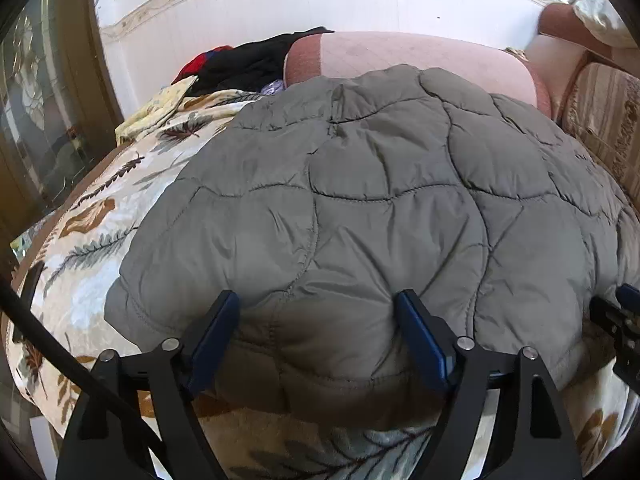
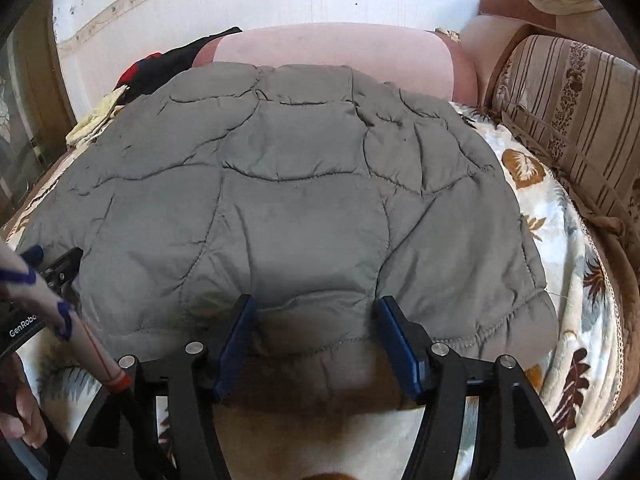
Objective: Fold large clothes
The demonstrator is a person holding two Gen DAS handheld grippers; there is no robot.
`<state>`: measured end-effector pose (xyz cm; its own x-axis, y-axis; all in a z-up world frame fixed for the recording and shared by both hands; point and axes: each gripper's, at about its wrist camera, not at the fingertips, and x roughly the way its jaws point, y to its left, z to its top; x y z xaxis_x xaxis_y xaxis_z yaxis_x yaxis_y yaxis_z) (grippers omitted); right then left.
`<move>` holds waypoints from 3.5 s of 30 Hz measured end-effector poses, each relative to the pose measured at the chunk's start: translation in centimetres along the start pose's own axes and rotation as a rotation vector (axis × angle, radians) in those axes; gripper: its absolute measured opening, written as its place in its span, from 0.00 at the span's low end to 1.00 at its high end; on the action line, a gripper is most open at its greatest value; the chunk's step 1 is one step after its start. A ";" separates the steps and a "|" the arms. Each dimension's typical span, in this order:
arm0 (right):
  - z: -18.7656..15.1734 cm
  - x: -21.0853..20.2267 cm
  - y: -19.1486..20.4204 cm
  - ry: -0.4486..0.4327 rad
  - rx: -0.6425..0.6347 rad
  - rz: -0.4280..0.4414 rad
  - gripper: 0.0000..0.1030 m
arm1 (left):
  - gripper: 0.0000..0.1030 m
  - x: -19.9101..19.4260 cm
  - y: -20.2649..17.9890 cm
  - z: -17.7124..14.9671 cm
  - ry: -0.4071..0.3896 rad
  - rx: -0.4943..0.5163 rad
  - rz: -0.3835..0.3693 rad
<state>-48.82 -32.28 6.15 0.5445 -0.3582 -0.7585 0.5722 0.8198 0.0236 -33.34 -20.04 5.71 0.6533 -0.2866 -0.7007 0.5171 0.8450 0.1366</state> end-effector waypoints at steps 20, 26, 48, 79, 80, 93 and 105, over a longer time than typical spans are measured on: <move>-4.0 -7.2 2.2 -0.227 -0.047 0.041 0.67 | 0.79 -6.0 1.1 -5.3 -0.120 0.013 0.031; -3.9 -6.5 0.2 -0.234 0.013 -0.019 0.67 | 0.79 -4.4 3.0 -4.6 -0.088 -0.061 0.036; -3.5 -2.0 -1.9 -0.118 0.115 -0.091 0.74 | 0.86 -1.2 3.1 -4.5 -0.042 -0.104 0.012; -3.1 -26.4 2.6 -0.450 0.050 -0.008 0.98 | 1.00 -26.1 6.0 -1.5 -0.356 -0.045 0.146; -3.6 -26.7 2.9 -0.463 0.050 -0.016 0.98 | 1.00 -26.6 5.9 -2.1 -0.381 -0.034 0.129; -6.4 -20.8 6.2 -0.305 -0.063 -0.003 0.99 | 1.00 -20.8 3.0 -4.5 -0.185 0.102 0.122; -6.7 -19.4 6.1 -0.261 -0.052 0.009 0.99 | 1.00 -18.7 2.1 -5.4 -0.117 0.139 0.101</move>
<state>-60.04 -17.33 16.62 0.6930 -0.4480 -0.5648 0.5376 0.8432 -0.0092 -47.46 -10.42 15.36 0.7613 -0.2611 -0.5936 0.5119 0.8039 0.3028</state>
